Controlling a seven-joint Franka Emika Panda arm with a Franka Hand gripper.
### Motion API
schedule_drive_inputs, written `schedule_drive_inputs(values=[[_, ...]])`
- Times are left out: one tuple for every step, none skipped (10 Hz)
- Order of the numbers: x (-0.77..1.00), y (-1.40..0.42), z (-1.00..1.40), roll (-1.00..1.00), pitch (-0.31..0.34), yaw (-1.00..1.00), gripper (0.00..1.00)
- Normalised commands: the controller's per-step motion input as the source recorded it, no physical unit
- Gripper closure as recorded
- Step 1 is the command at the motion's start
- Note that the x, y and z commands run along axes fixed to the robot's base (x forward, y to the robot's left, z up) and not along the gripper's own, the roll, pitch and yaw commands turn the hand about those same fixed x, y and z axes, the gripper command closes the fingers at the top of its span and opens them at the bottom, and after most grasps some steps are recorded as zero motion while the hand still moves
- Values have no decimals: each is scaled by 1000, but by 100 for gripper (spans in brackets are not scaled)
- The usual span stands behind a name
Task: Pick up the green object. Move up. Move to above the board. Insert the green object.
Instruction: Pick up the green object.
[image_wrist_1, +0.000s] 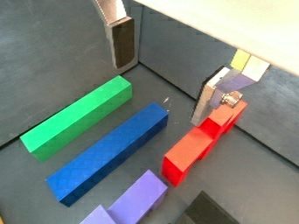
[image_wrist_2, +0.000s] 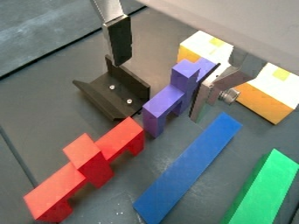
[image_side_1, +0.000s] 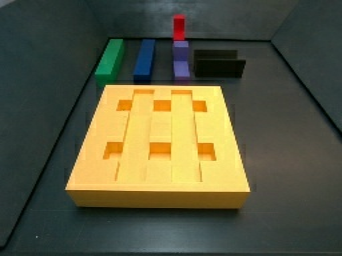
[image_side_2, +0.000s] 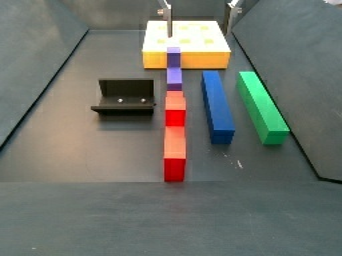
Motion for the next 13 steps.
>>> schedule_drive_inputs(values=[[-629,0,-266,-74,-113,-206,0],[-606,-40,-186,-87,-139,-129,0],[-634,-134,-186,-17,-156,-57,0],[-683,-171,-163,0,-194,-6,0],[-640,-177,-243,0,-216,0,0],[-549,-200,-363,40,-204,0,0],[-614,-214,-443,79,-220,0,0],[-560,-160,-457,61,-161,0,0],[-506,-177,-440,154,-99,0,0],[-523,-154,-480,157,-106,0,0],[-346,-54,-511,193,-7,0,0],[-311,0,-600,216,0,0,0],[-334,0,-626,309,0,31,0]])
